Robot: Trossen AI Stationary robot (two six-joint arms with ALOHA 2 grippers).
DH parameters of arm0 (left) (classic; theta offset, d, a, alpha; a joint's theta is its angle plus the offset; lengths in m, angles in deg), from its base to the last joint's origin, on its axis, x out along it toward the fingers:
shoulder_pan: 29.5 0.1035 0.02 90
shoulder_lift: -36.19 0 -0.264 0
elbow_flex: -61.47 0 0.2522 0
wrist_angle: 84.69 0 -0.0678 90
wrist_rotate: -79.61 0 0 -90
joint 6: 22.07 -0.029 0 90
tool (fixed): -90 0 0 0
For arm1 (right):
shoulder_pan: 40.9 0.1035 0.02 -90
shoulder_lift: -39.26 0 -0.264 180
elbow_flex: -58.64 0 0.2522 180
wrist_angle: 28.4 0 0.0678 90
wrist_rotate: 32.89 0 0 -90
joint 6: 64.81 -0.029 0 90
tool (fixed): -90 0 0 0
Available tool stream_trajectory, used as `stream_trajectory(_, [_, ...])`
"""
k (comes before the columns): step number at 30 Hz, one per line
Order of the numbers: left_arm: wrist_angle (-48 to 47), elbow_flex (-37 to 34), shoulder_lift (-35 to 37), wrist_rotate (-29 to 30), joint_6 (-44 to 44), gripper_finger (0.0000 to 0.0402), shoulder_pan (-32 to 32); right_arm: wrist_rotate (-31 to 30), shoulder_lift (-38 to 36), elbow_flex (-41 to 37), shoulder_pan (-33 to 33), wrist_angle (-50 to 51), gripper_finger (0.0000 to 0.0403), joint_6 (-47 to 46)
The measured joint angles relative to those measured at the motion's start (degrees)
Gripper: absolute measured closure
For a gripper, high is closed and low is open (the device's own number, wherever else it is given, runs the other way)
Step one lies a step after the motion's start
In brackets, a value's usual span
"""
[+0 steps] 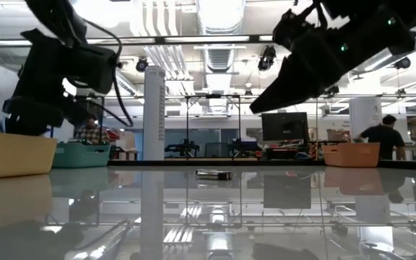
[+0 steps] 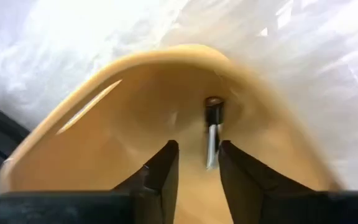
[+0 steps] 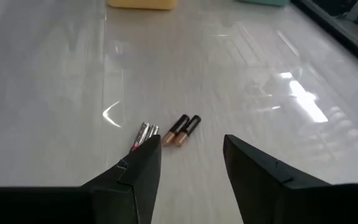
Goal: Sort batteries
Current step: Put the silver battery into the yellow bin
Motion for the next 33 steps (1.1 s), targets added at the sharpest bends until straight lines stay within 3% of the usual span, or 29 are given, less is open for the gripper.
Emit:
stream_trajectory(9, [-17.1, 15.3, 2.1, 0.7, -0.5, 0.0281, -0.6, 0.0, -7.0, -0.1, 0.0, 5.0, 0.0228, 1.5])
stream_trajectory(12, [-14.0, 20.8, 3.1, 5.4, 1.2, 0.0283, -2.8, 0.0, -6.4, -0.6, 0.0, 6.2, 0.0232, -0.3])
stream_trajectory(15, [-2.4, 23.4, 3.2, 15.6, -0.7, 0.0284, -7.0, 0.0, -4.2, -0.8, 0.1, 8.3, 0.0236, -2.3])
stream_trajectory(17, [6.9, 23.4, 2.9, 18.7, -5.6, 0.0284, -10.2, 0.0, -2.7, -0.8, 0.1, 9.4, 0.0239, -3.5])
stream_trajectory(22, [34.2, 17.7, 0.3, 18.4, -18.6, 0.0284, -17.2, -0.1, -1.0, -0.8, 0.1, 14.5, 0.0246, -6.4])
stream_trajectory(28, [69.2, 5.8, -8.1, 9.8, -30.3, 0.0285, -20.0, -0.6, -0.9, -0.9, 1.4, 15.8, 0.0256, -8.4])
stream_trajectory(33, [78.7, 4.2, -16.1, 9.2, -35.6, 0.0285, -17.8, -0.7, -0.9, -0.9, 3.1, 15.8, 0.0265, -9.5])
